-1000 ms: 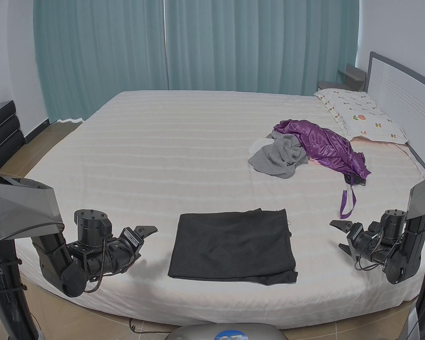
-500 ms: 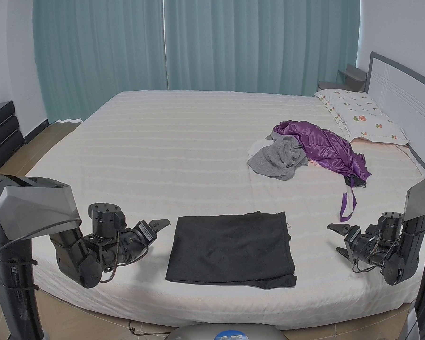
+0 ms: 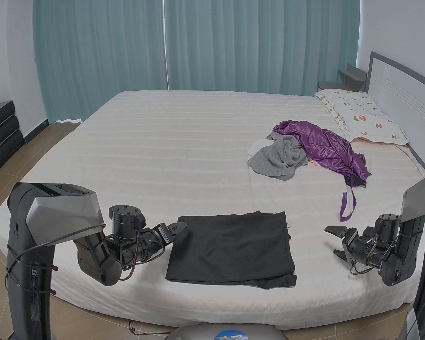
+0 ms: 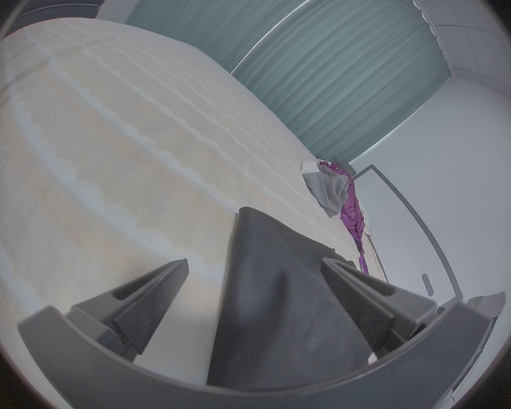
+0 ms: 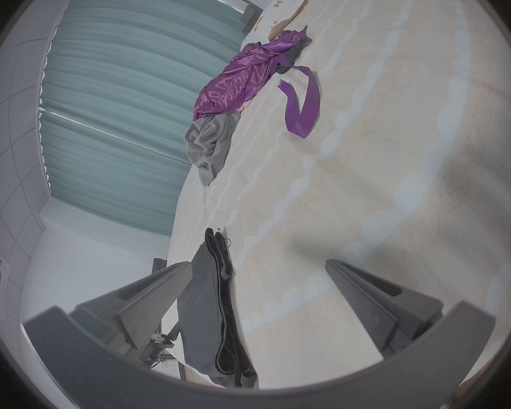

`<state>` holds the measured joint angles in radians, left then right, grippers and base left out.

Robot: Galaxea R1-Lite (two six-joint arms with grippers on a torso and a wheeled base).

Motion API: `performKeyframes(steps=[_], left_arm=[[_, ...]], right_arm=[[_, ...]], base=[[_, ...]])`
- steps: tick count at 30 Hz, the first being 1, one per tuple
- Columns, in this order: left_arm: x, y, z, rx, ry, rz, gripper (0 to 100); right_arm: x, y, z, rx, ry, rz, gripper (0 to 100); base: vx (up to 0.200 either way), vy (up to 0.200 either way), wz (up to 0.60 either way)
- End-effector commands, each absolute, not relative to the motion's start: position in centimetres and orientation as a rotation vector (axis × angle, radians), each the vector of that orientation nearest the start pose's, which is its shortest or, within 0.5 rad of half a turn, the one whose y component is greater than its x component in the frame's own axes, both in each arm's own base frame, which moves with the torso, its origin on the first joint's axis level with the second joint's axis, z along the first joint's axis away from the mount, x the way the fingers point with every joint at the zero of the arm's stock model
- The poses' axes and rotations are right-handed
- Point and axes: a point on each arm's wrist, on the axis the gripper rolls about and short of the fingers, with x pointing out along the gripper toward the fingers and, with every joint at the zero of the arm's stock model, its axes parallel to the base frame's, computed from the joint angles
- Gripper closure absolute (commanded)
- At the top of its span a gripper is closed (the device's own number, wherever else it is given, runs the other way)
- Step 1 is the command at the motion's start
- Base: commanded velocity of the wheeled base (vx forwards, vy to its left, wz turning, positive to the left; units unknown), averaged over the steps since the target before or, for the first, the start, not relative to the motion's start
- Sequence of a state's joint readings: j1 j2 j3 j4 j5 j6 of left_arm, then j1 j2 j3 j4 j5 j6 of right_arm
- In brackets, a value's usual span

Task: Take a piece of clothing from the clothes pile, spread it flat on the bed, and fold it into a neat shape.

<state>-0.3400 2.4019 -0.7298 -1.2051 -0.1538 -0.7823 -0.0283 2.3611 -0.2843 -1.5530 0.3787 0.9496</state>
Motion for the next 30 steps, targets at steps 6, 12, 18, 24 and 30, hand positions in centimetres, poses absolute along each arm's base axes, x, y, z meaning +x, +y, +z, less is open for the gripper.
performKeyframes(steps=[6,12,18,24,30], left_arm=[[35.43,-14.39,-4.52,-0.654,0.640,-0.309,0],[35.19,-14.35,-4.66,-0.646,0.648,-0.308,0],[35.19,-14.35,-4.66,-0.648,0.649,-0.308,100],[35.20,-14.36,-4.65,-0.648,0.647,-0.309,100],[35.12,-14.33,-4.58,-0.651,0.648,-0.308,100]], right_arm=[[28.28,0.05,-2.95,1.023,0.636,0.077,0],[28.35,0.09,-2.97,1.023,0.635,0.077,0],[28.35,0.18,-2.97,1.023,0.637,0.080,0],[28.35,0.22,-2.97,1.019,0.637,0.082,0],[28.31,0.22,-2.98,1.020,0.639,0.083,0]], base=[[0.000,0.000,0.00],[0.000,0.000,0.00],[0.000,0.000,0.00],[0.000,0.000,0.00],[0.000,0.000,0.00]])
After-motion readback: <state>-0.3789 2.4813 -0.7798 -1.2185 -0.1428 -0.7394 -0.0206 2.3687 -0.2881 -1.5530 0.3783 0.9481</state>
